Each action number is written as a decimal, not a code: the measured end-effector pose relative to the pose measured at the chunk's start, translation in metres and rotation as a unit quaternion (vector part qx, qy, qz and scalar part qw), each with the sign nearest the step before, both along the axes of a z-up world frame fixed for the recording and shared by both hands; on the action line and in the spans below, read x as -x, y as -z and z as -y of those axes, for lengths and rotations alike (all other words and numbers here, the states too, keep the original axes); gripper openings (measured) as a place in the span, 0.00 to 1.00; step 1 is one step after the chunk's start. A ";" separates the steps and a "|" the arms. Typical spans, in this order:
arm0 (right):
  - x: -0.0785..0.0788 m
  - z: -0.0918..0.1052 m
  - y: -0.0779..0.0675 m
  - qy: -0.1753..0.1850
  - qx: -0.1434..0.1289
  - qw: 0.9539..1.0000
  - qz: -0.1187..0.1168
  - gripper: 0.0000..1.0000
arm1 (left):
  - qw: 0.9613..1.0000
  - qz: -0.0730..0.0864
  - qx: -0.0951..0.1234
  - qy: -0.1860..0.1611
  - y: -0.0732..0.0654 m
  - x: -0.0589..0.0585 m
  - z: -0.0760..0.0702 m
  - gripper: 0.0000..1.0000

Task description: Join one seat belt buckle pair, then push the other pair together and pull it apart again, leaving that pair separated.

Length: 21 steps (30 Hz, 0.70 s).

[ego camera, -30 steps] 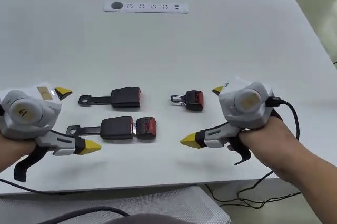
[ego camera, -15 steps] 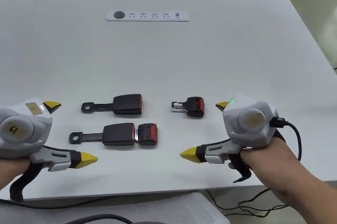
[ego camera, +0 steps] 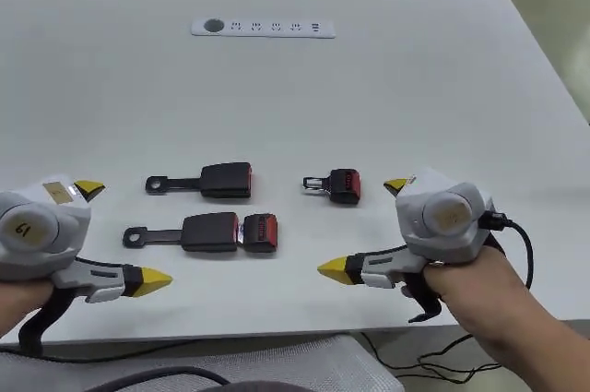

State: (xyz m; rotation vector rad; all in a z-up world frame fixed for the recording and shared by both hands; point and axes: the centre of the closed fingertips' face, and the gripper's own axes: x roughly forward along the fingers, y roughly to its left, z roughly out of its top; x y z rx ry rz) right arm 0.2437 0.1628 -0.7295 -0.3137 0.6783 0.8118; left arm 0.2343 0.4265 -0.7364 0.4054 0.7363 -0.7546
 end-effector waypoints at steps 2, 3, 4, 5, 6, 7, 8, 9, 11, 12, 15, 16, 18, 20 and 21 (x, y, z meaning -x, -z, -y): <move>-0.002 0.002 0.000 0.000 0.002 1.000 0.003 1.00 | 1.000 0.001 -0.001 0.004 -0.001 0.002 0.002 1.00; -0.002 0.003 0.000 0.000 0.002 1.000 0.004 1.00 | 1.000 0.001 -0.001 0.005 -0.002 0.001 0.002 1.00; -0.001 0.003 -0.002 0.000 0.002 1.000 0.003 1.00 | 1.000 0.003 -0.001 0.004 -0.003 0.001 0.002 1.00; -0.001 0.003 -0.003 0.001 0.002 1.000 0.003 1.00 | 1.000 0.004 0.000 0.003 -0.003 0.000 0.001 1.00; 0.001 0.004 -0.005 0.003 0.001 1.000 0.002 1.00 | 1.000 0.005 0.000 0.001 -0.003 -0.001 0.001 1.00; 0.002 0.005 -0.006 0.004 -0.001 1.000 -0.001 1.00 | 1.000 0.006 0.001 -0.001 -0.003 -0.002 0.002 1.00; 0.001 0.005 -0.004 0.008 -0.007 1.000 -0.003 1.00 | 1.000 0.007 0.001 -0.002 -0.004 -0.002 0.002 1.00; 0.002 0.005 -0.004 0.012 -0.012 1.000 -0.007 1.00 | 1.000 0.008 0.002 -0.006 -0.004 -0.003 0.002 1.00; 0.004 0.005 0.000 0.011 -0.010 1.000 -0.008 1.00 | 1.000 0.010 0.006 -0.011 -0.005 -0.003 0.002 1.00; 0.006 0.005 -0.002 0.010 -0.009 1.000 -0.005 1.00 | 1.000 0.012 0.007 -0.013 -0.005 -0.003 0.003 1.00; 0.003 0.006 -0.003 0.015 -0.007 1.000 0.005 1.00 | 1.000 0.012 0.006 -0.017 -0.003 -0.003 0.001 1.00; 0.001 0.007 0.001 0.017 -0.010 1.000 0.006 1.00 | 1.000 0.014 0.003 -0.018 -0.001 -0.003 0.000 1.00; 0.002 0.005 -0.003 0.023 -0.018 1.000 0.005 1.00 | 1.000 0.014 0.003 -0.019 -0.002 -0.003 0.000 1.00; 0.002 0.005 -0.002 0.022 -0.016 1.000 0.007 1.00 | 1.000 0.013 0.005 -0.020 0.000 -0.004 -0.001 1.00; 0.001 0.005 -0.001 0.022 -0.016 1.000 0.007 1.00 | 1.000 0.014 0.004 -0.019 -0.001 -0.004 0.000 1.00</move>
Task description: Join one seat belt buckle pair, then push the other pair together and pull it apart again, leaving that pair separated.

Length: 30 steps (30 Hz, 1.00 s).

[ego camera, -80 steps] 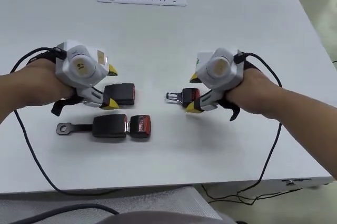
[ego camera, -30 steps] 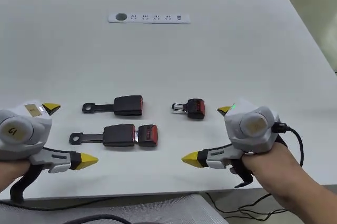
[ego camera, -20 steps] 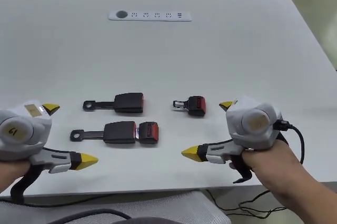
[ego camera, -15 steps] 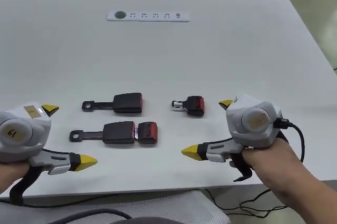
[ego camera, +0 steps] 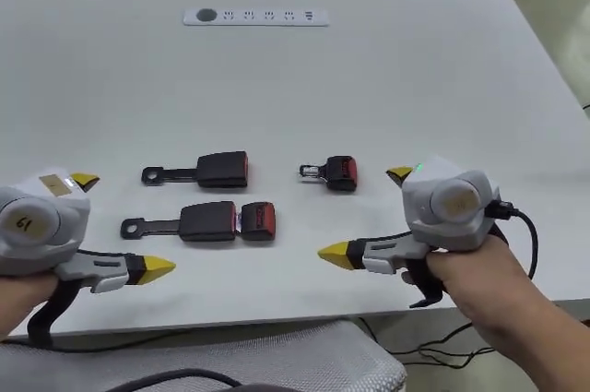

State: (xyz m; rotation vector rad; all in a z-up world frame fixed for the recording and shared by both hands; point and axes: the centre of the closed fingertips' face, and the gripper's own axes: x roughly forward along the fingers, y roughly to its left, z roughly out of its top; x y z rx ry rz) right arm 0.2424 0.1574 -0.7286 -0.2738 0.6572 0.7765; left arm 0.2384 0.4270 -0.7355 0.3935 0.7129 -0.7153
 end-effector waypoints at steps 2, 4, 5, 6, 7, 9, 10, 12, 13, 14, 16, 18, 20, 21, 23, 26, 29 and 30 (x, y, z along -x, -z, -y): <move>-0.001 0.000 0.001 0.001 -0.001 1.000 0.000 1.00 | 1.000 0.002 0.000 0.000 -0.001 -0.001 0.000 1.00; -0.002 0.001 -0.001 0.000 0.002 1.000 0.003 1.00 | 1.000 0.002 0.001 -0.001 -0.001 -0.004 -0.001 1.00; -0.002 0.002 -0.002 0.000 0.002 1.000 0.003 1.00 | 1.000 0.002 0.001 -0.002 -0.001 -0.004 -0.001 1.00; -0.003 0.002 -0.003 0.001 0.002 1.000 0.002 1.00 | 1.000 0.003 0.001 -0.004 -0.002 -0.005 -0.001 1.00; -0.003 0.002 -0.004 0.000 0.003 1.000 0.003 1.00 | 1.000 0.005 0.001 -0.004 -0.002 -0.006 0.000 1.00; -0.004 0.001 -0.005 -0.003 0.006 1.000 0.007 1.00 | 1.000 0.005 0.002 -0.006 -0.004 -0.007 0.001 1.00; -0.005 -0.001 -0.005 -0.008 0.006 1.000 0.008 1.00 | 1.000 0.006 0.002 -0.007 -0.005 -0.007 0.002 1.00; -0.007 0.000 -0.003 -0.010 0.008 1.000 0.010 1.00 | 1.000 0.007 0.001 -0.008 -0.005 -0.007 0.001 1.00; -0.009 0.000 -0.001 -0.012 0.009 1.000 0.010 1.00 | 1.000 0.007 0.002 -0.009 -0.005 -0.008 0.001 1.00; -0.009 0.000 0.000 -0.012 0.009 1.000 0.009 1.00 | 1.000 0.007 0.001 -0.010 -0.005 -0.008 0.001 1.00; -0.009 -0.001 0.001 -0.013 0.006 1.000 0.007 1.00 | 1.000 0.007 0.001 -0.012 -0.005 -0.008 0.000 1.00; -0.007 -0.002 0.003 -0.015 0.005 1.000 0.005 1.00 | 1.000 0.008 0.003 -0.016 -0.005 -0.008 -0.001 1.00; -0.004 -0.003 0.003 -0.019 0.006 1.000 0.004 1.00 | 1.000 0.009 0.003 -0.018 -0.004 -0.007 -0.003 1.00; -0.003 -0.003 0.005 -0.019 0.006 1.000 0.004 1.00 | 1.000 0.008 0.002 -0.020 -0.003 -0.006 -0.003 1.00; -0.001 -0.003 0.004 -0.021 0.006 1.000 0.003 1.00 | 1.000 0.008 0.003 -0.021 -0.003 -0.006 -0.002 1.00; 0.000 0.000 0.003 -0.019 0.009 1.000 0.006 1.00 | 1.000 0.006 0.004 -0.020 -0.002 -0.001 0.002 1.00; -0.002 0.003 0.003 -0.014 0.006 1.000 0.005 1.00 | 1.000 0.004 0.004 -0.020 -0.001 0.002 0.001 1.00; -0.002 0.003 0.002 -0.012 0.004 1.000 0.006 1.00 | 1.000 0.003 0.004 -0.019 -0.001 0.004 0.002 1.00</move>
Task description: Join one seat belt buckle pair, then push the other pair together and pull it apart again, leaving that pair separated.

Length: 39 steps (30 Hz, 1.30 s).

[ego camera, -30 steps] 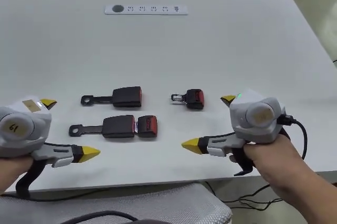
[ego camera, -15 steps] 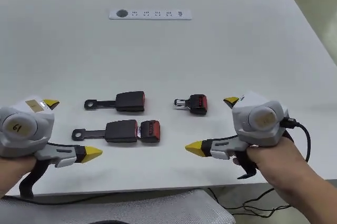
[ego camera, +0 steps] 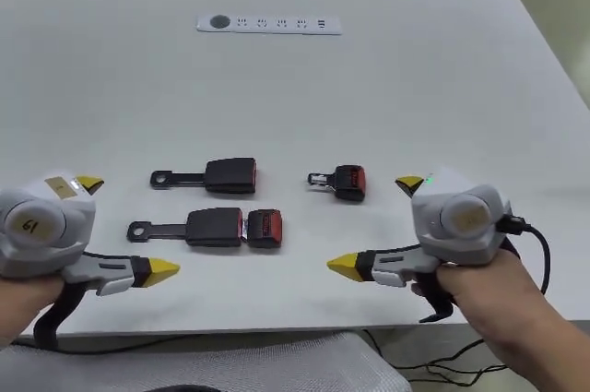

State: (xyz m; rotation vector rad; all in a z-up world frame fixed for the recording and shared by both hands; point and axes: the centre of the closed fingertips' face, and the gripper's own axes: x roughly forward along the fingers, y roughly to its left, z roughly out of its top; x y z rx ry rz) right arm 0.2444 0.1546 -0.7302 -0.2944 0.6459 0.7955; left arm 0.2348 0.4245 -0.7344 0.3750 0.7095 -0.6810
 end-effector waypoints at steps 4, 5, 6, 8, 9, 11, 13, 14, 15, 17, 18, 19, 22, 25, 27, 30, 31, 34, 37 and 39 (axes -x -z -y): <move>0.001 -0.004 -0.002 -0.008 0.002 1.000 0.005 1.00 | 1.000 -0.004 -0.006 0.005 0.005 0.002 -0.002 1.00; 0.001 -0.005 -0.002 -0.009 0.001 1.000 0.005 1.00 | 1.000 -0.006 -0.007 0.004 0.005 0.002 -0.002 1.00; 0.001 -0.005 -0.002 -0.009 0.000 1.000 0.005 1.00 | 1.000 -0.006 -0.007 0.005 0.006 0.002 -0.002 1.00; 0.002 -0.007 -0.001 -0.012 -0.001 1.000 0.007 1.00 | 1.000 -0.003 -0.006 0.005 0.002 0.003 0.000 1.00; 0.004 -0.009 -0.004 -0.014 0.000 1.000 0.006 1.00 | 1.000 -0.001 -0.006 0.006 0.001 0.003 0.000 1.00; 0.005 -0.009 -0.005 -0.015 0.000 1.000 0.006 1.00 | 1.000 0.000 -0.006 0.006 0.001 0.002 0.000 1.00; 0.003 -0.005 -0.004 -0.008 -0.005 1.000 0.005 1.00 | 1.000 0.001 -0.006 0.006 0.000 0.002 0.000 1.00; 0.003 -0.005 -0.004 -0.007 -0.008 1.000 0.005 1.00 | 1.000 0.002 -0.006 0.007 -0.001 0.002 0.000 1.00; 0.005 -0.005 -0.005 -0.008 -0.005 1.000 0.006 1.00 | 1.000 0.003 -0.006 0.007 -0.002 0.002 0.000 1.00; 0.007 -0.005 -0.006 -0.010 -0.002 1.000 0.006 1.00 | 1.000 0.003 -0.006 0.007 -0.003 0.002 0.000 1.00; 0.008 -0.006 -0.007 -0.010 -0.003 1.000 0.005 1.00 | 1.000 0.003 -0.006 0.008 -0.003 0.002 -0.001 1.00; 0.009 -0.006 -0.007 -0.009 -0.002 1.000 0.004 1.00 | 1.000 0.003 -0.007 0.009 -0.003 0.002 -0.001 1.00; 0.013 -0.009 -0.014 -0.009 -0.003 1.000 0.003 1.00 | 1.000 0.005 -0.005 0.006 -0.003 0.000 -0.004 1.00; 0.009 -0.008 -0.008 -0.010 -0.001 1.000 0.003 1.00 | 1.000 0.008 -0.002 0.004 -0.005 -0.002 -0.004 1.00; 0.010 -0.009 -0.013 -0.011 0.000 1.000 0.005 1.00 | 1.000 0.009 -0.002 0.004 -0.006 -0.002 -0.004 1.00; 0.008 -0.009 -0.017 -0.010 0.000 1.000 0.005 1.00 | 1.000 0.008 -0.002 0.005 -0.005 -0.002 -0.004 1.00; 0.009 -0.010 -0.019 -0.010 0.001 1.000 0.005 1.00 | 1.000 0.009 -0.002 0.005 -0.005 -0.002 -0.004 1.00; 0.007 -0.009 -0.015 -0.012 0.003 1.000 0.006 1.00 | 1.000 0.007 -0.001 0.005 -0.003 -0.001 -0.004 1.00; 0.006 -0.009 -0.013 -0.011 0.001 1.000 0.006 1.00 | 1.000 0.007 -0.002 0.008 -0.004 0.001 -0.002 1.00; 0.011 -0.013 -0.018 -0.012 0.001 1.000 0.004 1.00 | 1.000 0.007 -0.002 0.008 -0.004 0.002 -0.001 1.00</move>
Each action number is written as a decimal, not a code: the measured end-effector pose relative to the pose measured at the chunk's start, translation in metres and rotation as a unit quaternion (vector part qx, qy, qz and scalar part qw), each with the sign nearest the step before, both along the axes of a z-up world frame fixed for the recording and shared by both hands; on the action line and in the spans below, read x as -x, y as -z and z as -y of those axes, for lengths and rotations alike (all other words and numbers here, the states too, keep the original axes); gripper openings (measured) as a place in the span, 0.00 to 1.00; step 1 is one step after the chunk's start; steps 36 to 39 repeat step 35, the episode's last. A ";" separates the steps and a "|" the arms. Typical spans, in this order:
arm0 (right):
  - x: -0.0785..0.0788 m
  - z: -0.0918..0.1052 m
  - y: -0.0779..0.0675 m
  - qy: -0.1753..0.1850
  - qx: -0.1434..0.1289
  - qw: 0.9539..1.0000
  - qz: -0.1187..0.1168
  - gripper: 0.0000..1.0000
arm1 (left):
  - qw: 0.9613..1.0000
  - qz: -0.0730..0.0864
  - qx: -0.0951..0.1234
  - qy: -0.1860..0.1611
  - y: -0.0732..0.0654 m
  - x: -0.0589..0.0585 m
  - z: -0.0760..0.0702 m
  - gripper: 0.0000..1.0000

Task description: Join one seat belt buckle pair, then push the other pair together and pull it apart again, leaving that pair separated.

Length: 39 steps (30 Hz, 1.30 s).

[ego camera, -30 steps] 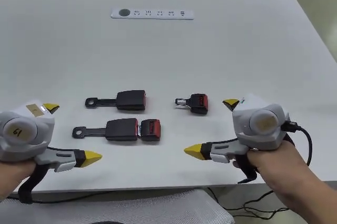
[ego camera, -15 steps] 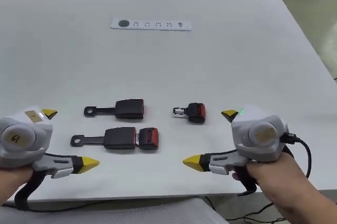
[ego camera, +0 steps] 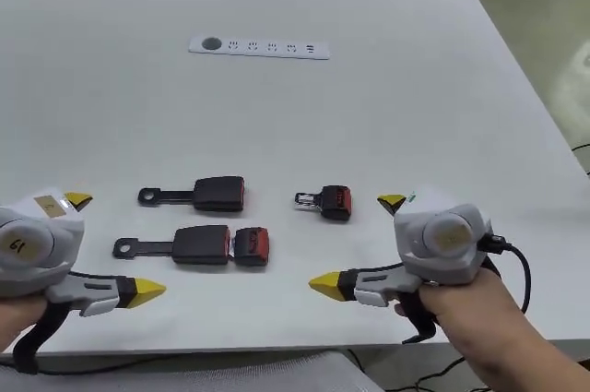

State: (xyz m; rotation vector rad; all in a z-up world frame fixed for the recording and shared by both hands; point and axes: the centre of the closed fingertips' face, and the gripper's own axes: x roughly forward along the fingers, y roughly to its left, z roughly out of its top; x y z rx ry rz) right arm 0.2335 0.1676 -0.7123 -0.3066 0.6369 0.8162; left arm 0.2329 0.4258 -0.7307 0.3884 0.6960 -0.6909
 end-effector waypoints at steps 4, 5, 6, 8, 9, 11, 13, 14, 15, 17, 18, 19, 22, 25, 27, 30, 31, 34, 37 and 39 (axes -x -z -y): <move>-0.002 0.000 0.007 -0.003 0.001 1.000 -0.001 1.00 | 1.000 -0.001 0.004 -0.007 0.002 -0.001 -0.003 1.00; -0.002 0.001 0.007 -0.002 0.001 1.000 -0.002 1.00 | 1.000 -0.001 0.003 -0.007 0.002 -0.001 -0.003 1.00; -0.001 0.001 0.006 -0.001 0.001 1.000 -0.003 1.00 | 1.000 -0.002 0.003 -0.006 0.003 -0.001 -0.003 1.00; -0.002 0.001 0.007 0.001 0.001 1.000 -0.004 1.00 | 1.000 -0.002 0.001 -0.005 0.003 0.000 -0.002 1.00; -0.001 0.001 0.006 0.000 0.001 1.000 -0.003 1.00 | 1.000 -0.001 0.001 -0.005 0.002 0.000 -0.002 1.00; -0.001 0.001 0.004 0.000 0.001 1.000 -0.002 1.00 | 1.000 0.001 0.004 -0.006 0.001 -0.001 -0.001 1.00; -0.001 0.002 0.006 -0.001 0.003 1.000 -0.002 1.00 | 1.000 0.003 0.004 -0.006 -0.001 -0.001 -0.001 1.00; -0.001 0.002 0.006 -0.001 0.003 1.000 -0.002 1.00 | 1.000 0.004 0.004 -0.006 -0.001 -0.001 -0.002 1.00; 0.000 0.002 0.005 -0.001 0.002 1.000 -0.002 1.00 | 1.000 0.004 0.005 -0.007 -0.001 -0.001 -0.003 1.00; 0.001 0.001 0.004 -0.002 0.002 1.000 -0.002 1.00 | 1.000 0.005 0.006 -0.011 0.000 -0.001 -0.005 1.00; 0.001 0.001 0.004 -0.001 0.002 1.000 -0.002 1.00 | 1.000 0.009 0.008 -0.013 -0.002 -0.001 -0.005 1.00; 0.002 0.000 0.003 -0.001 0.000 1.000 -0.001 1.00 | 1.000 0.009 0.009 -0.013 -0.002 -0.001 -0.006 1.00; 0.003 -0.002 0.004 0.000 -0.002 1.000 -0.002 1.00 | 1.000 0.008 0.009 -0.014 -0.002 0.002 -0.004 1.00; 0.004 -0.004 0.006 -0.002 -0.003 1.000 -0.002 1.00 | 1.000 0.009 0.009 -0.013 -0.004 0.003 -0.005 1.00; 0.006 -0.005 0.003 -0.002 -0.005 1.000 -0.003 1.00 | 1.000 0.009 0.011 -0.014 -0.004 0.003 -0.006 1.00; 0.007 -0.005 0.003 0.000 -0.007 1.000 -0.005 1.00 | 1.000 0.011 0.018 -0.021 -0.005 0.002 -0.006 1.00; 0.007 -0.004 0.002 0.002 -0.009 1.000 -0.005 1.00 | 0.999 0.012 0.021 -0.021 -0.007 0.002 -0.005 1.00; 0.008 -0.003 0.001 0.004 -0.009 1.000 -0.004 1.00 | 0.999 0.013 0.023 -0.021 -0.007 0.002 -0.004 1.00; 0.008 -0.002 0.002 0.005 -0.010 1.000 -0.005 1.00 | 0.999 0.012 0.022 -0.020 -0.006 0.002 -0.004 1.00; 0.008 -0.002 0.002 0.005 -0.010 1.000 -0.005 1.00 | 0.999 0.012 0.022 -0.020 -0.006 0.002 -0.004 1.00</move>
